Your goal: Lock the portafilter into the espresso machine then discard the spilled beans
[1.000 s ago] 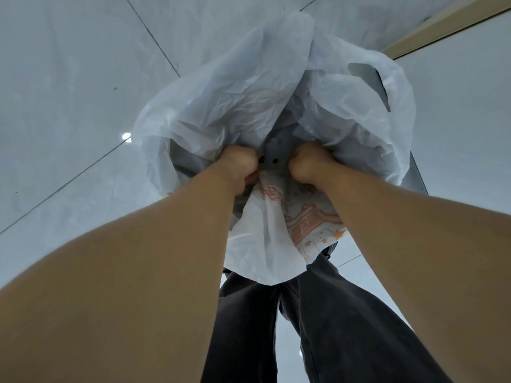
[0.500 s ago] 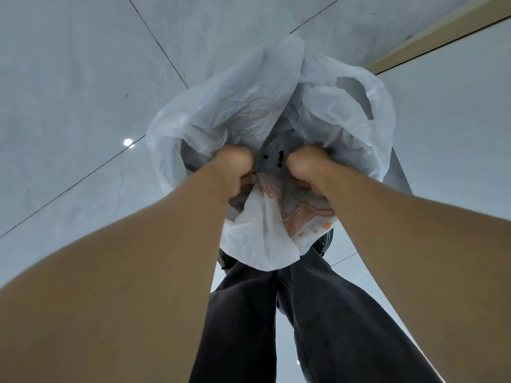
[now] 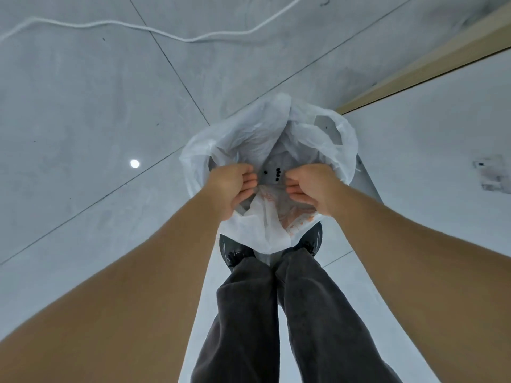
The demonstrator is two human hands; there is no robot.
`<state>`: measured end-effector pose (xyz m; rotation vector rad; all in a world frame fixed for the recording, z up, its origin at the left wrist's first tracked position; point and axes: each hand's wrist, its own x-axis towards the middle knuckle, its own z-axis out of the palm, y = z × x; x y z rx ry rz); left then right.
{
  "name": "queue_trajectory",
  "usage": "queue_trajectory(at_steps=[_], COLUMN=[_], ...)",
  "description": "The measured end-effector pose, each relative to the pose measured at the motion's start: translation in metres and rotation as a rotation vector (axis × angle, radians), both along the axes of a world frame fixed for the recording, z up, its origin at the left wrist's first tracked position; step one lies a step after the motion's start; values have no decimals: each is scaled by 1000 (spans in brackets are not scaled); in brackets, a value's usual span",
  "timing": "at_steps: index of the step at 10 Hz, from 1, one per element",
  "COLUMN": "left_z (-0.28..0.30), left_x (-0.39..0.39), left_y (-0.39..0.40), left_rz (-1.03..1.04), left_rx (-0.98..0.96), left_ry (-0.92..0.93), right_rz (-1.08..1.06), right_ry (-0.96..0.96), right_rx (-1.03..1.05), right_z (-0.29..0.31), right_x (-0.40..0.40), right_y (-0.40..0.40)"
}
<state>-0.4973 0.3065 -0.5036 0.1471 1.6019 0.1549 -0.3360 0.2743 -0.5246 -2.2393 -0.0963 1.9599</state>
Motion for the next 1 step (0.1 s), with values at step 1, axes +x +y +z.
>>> queue_trajectory(at_steps=[1], left_z=[34], left_x=[-12], left_y=[-8], left_rz=[42], left_rx=[22], left_ry=[14], right_rz=[-69], right_ry=[8], right_rx=[21], right_z=[48], right_x=[0], right_y=[-6])
